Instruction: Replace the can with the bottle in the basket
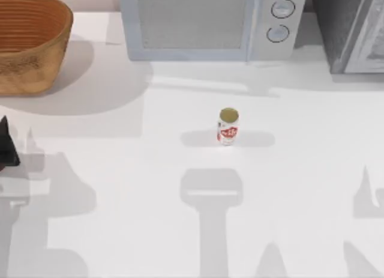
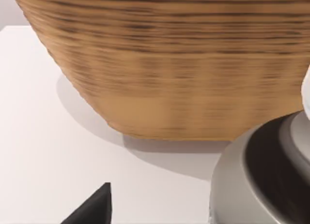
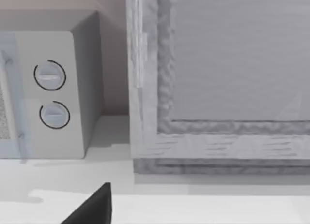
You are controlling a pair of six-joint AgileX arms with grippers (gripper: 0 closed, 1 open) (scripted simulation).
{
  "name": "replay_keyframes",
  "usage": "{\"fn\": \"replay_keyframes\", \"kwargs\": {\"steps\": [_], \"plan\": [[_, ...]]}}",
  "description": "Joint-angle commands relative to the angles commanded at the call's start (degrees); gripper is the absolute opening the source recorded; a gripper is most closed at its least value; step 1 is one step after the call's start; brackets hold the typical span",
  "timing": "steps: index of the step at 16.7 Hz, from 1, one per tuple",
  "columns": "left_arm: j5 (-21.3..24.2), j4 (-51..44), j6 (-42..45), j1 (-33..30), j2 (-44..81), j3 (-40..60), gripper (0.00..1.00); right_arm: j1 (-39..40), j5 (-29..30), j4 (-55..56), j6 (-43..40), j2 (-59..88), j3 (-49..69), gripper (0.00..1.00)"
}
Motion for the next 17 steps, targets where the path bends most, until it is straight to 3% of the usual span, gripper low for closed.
{"fn": "replay_keyframes", "kwargs": {"steps": [5, 17], "plan": [[-0.89, -0.24, -0.19, -0.94, 1.36, 1.43, 1.00, 0.00, 0.00, 0.00, 0.00, 0.00, 0.00, 1.00], [-0.89, -0.24, -0.19, -0.94, 1.36, 1.43, 0.10, 0.00, 0.00, 0.00, 0.00, 0.00, 0.00, 1.00]]}}
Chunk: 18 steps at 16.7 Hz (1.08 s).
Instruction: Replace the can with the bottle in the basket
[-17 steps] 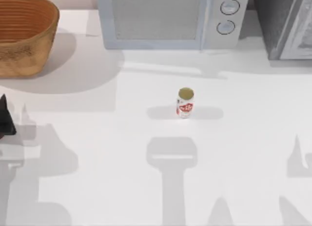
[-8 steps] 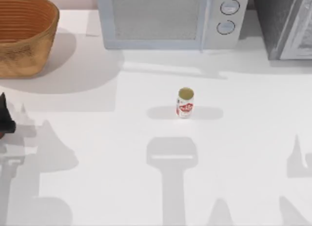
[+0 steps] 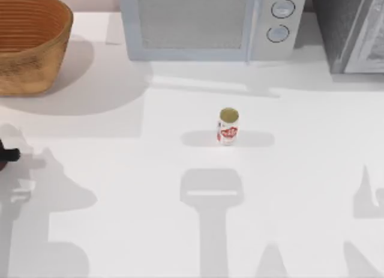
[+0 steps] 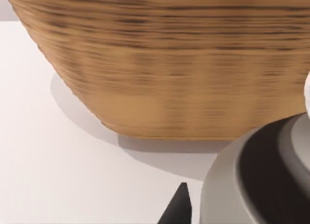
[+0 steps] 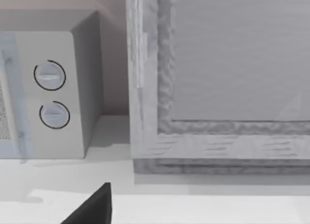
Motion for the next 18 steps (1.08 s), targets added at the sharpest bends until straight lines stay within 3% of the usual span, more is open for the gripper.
{"fn": "replay_keyframes", "kwargs": {"steps": [2, 12, 18], "plan": [[0.00, 0.00, 0.00, 0.00, 0.00, 0.00, 0.00, 0.00, 0.00, 0.00, 0.00, 0.00, 0.00, 1.00], [-0.19, -0.61, 0.00, 0.44, -0.73, 0.48, 0.00, 0.00, 0.00, 0.00, 0.00, 0.00, 0.00, 1.00], [-3.80, -14.69, -0.47, 6.30, -11.18, 11.99, 0.00, 0.00, 0.00, 0.00, 0.00, 0.00, 0.00, 1.00]]}}
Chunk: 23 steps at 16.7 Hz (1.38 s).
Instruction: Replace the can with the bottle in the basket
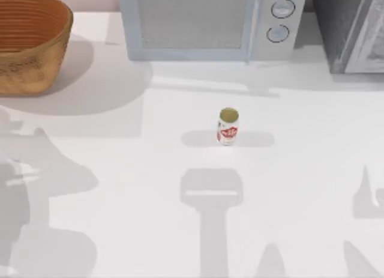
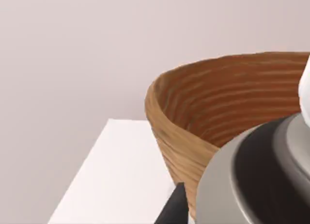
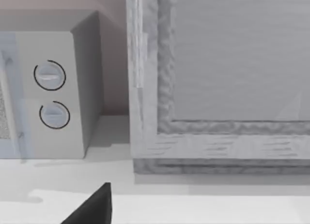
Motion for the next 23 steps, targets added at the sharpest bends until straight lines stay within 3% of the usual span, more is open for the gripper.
{"fn": "replay_keyframes", "kwargs": {"steps": [5, 13, 17, 23], "plan": [[-3.37, -22.62, 0.32, 0.79, -6.32, 16.68, 0.00, 0.00, 0.00, 0.00, 0.00, 0.00, 0.00, 1.00], [-3.94, -55.09, -0.08, -9.33, -7.62, 40.86, 0.00, 0.00, 0.00, 0.00, 0.00, 0.00, 0.00, 1.00], [-3.28, -61.54, -0.62, -13.13, -7.41, 46.37, 0.00, 0.00, 0.00, 0.00, 0.00, 0.00, 0.00, 1.00], [-3.26, -61.58, -0.57, -13.11, -7.35, 46.55, 0.00, 0.00, 0.00, 0.00, 0.00, 0.00, 0.00, 1.00]]}}
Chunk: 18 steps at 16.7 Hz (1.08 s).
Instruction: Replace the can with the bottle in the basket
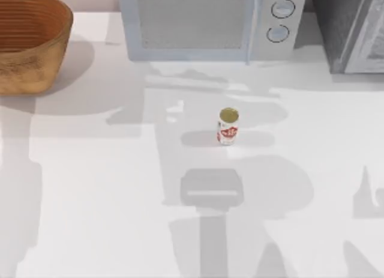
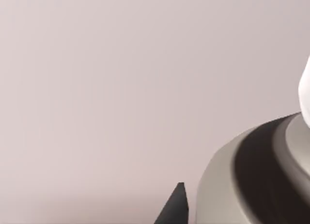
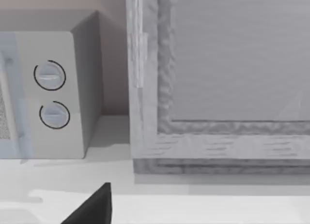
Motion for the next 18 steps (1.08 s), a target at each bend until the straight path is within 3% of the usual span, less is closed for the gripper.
{"fn": "replay_keyframes", "kwargs": {"steps": [14, 18], "plan": [[-0.96, 8.40, -0.32, -1.42, 11.25, 2.83, 0.00, 0.00, 0.00, 0.00, 0.00, 0.00, 0.00, 1.00], [-0.96, 8.40, -0.32, -1.42, 11.25, 2.83, 0.30, 0.00, 0.00, 0.00, 0.00, 0.00, 0.00, 1.00]]}}
